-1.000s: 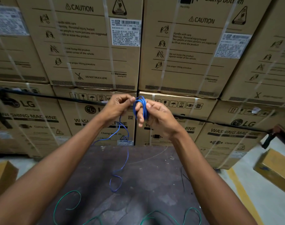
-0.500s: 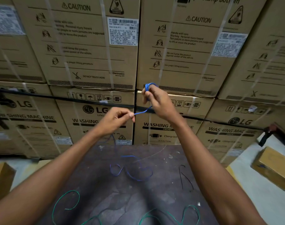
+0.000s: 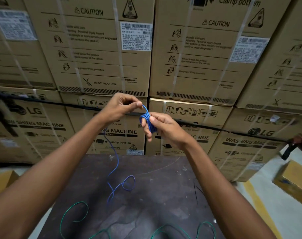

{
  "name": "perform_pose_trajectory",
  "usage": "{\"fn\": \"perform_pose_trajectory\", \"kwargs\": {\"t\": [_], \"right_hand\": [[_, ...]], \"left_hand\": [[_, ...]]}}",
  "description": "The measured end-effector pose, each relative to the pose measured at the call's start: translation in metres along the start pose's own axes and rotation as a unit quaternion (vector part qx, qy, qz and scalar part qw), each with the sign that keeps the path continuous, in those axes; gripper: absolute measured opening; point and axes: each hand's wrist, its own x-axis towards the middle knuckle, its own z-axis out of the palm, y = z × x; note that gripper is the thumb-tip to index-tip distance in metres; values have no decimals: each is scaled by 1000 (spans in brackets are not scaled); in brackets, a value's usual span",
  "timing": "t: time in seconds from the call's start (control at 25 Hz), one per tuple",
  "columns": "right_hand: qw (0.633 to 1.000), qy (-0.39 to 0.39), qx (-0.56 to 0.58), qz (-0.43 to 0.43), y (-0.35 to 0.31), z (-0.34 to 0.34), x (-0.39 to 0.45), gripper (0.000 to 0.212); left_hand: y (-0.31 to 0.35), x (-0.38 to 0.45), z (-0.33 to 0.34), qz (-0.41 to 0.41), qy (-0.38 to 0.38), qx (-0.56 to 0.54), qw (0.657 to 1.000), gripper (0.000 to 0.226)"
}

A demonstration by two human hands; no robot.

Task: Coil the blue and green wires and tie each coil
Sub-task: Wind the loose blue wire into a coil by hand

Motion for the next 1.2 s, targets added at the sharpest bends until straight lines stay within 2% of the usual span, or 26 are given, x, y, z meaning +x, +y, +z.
{"fn": "perform_pose_trajectory", "kwargs": {"t": [0.08, 0.16, 0.28, 0.4, 0.52, 0.6, 0.68, 0.76, 0.84, 0.92, 1.0, 1.12, 1.2], "right_hand": [[996, 16, 79, -25, -6, 2, 6, 29], [991, 44, 110, -56, -13, 0, 12, 28], [984, 87, 125, -90, -22, -5, 23, 29], [971, 166, 118, -126, -21, -17, 33, 29], [963, 239, -9, -126, -5, -32, 38, 26], [957, 247, -119, -98, 9, -35, 33, 23], [939, 228, -250, -66, 23, -34, 23, 18], [906, 189, -378, -21, 33, -31, 15, 17], [894, 139, -425, 24, 35, -24, 10, 23], [910, 109, -399, 42, 34, -15, 7, 30], [940, 79, -326, 59, 30, -10, 3, 31], [988, 18, -135, 73, 16, -7, -6, 33], [998, -2, -37, 51, 4, -3, -8, 31]], "left_hand": [[-6, -5, 16, -36, 11, -96, 995, 19], [-14, -10, 32, -73, 17, -152, 985, 22], [-26, -24, 59, -105, -11, -159, 982, 28], [-39, -38, 77, -117, -49, -132, 983, 33], [-37, -47, 77, -107, -105, -101, 983, 35], [-30, -49, 68, -94, -138, -51, 985, 32], [-21, -45, 51, -68, -135, 48, 987, 26], [-13, -36, 30, -50, -94, 158, 982, 20], [0, -29, 13, -35, -66, 236, 969, 14], [6, -21, 3, -28, -63, 273, 960, 10], [7, -13, -3, -26, -63, 250, 966, 11], [0, -8, -9, -22, -42, 103, 994, 20], [-8, -11, -2, -39, -21, 18, 999, 26]]}}
